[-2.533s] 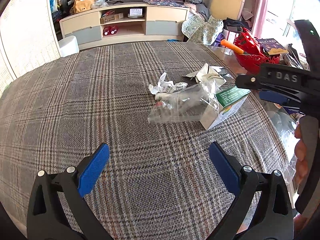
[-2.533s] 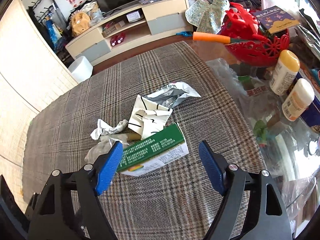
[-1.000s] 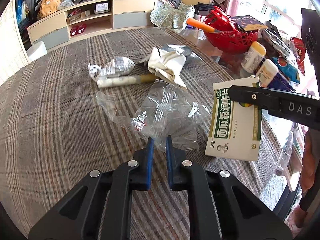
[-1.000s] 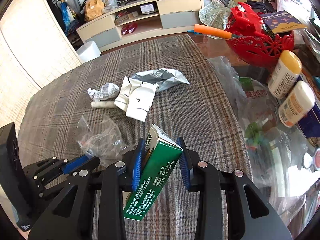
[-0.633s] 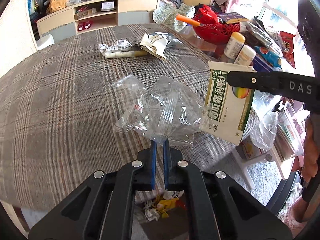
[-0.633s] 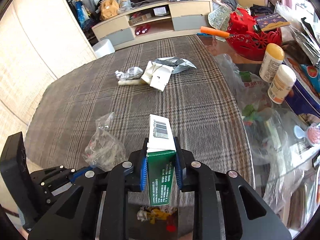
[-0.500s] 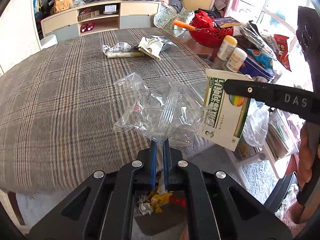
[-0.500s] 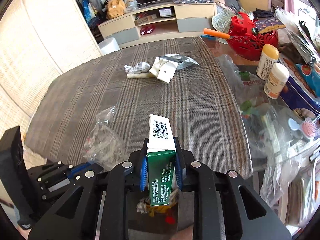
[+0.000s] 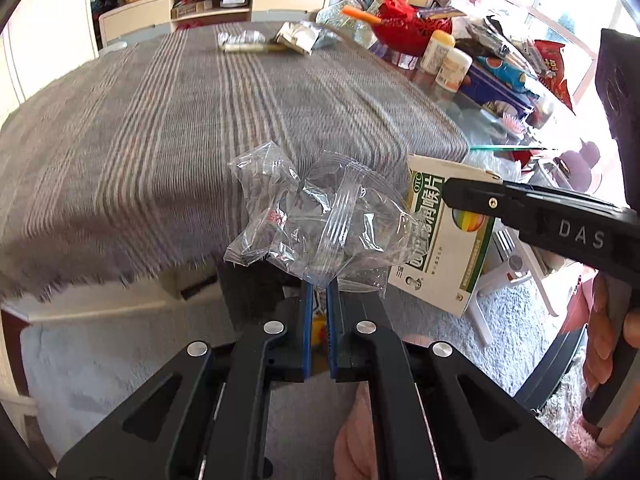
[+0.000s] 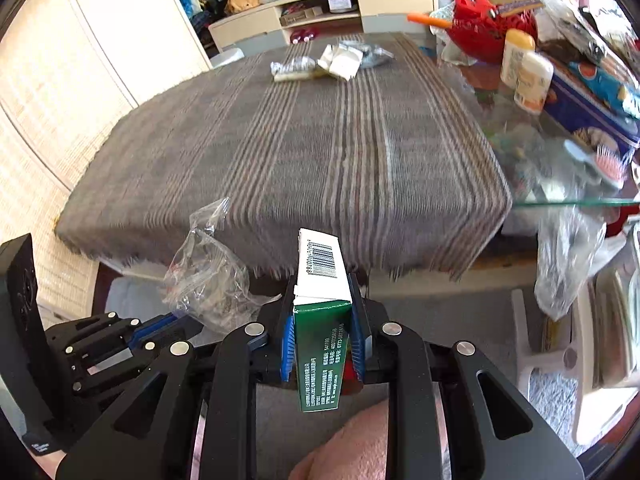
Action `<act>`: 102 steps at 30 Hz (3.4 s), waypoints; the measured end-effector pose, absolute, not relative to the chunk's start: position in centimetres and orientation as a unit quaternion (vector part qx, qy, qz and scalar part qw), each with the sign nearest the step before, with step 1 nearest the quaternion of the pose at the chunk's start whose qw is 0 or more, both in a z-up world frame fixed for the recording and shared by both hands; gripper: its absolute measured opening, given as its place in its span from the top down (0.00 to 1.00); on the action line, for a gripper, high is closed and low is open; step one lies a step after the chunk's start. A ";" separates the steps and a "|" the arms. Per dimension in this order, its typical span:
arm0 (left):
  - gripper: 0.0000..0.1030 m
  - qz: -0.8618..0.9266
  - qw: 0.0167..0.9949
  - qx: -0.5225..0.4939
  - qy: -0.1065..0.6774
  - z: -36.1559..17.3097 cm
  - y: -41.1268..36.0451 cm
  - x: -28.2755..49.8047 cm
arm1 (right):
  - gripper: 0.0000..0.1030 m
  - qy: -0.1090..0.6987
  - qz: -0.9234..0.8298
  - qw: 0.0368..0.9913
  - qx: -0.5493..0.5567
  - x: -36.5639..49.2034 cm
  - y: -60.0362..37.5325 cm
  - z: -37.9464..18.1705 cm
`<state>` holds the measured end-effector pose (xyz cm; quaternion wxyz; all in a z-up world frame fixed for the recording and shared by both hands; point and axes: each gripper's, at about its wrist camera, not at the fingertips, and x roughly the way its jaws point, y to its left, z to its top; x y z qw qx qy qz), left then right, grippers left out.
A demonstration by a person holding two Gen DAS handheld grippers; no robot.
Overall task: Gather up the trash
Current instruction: 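Carry the green box and plastic bag to the bin and release both, then move both tools back over the table toward the foil wrapper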
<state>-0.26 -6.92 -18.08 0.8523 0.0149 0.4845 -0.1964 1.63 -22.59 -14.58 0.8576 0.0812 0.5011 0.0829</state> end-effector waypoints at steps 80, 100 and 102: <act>0.08 -0.122 0.872 -0.022 0.473 -14.3 -3.6 23.3 | 0.03 0.472 0.032 0.874 0.108 22.5 -26.2 -12.3; 0.09 -0.098 0.881 -0.018 0.462 -16.0 -7.3 39.3 | 0.21 0.500 0.017 0.855 0.137 39.3 -28.6 -14.7; 0.09 -0.099 0.880 -0.017 0.465 -16.3 -7.6 39.9 | 0.21 0.508 0.021 0.850 0.137 39.9 -28.2 -15.5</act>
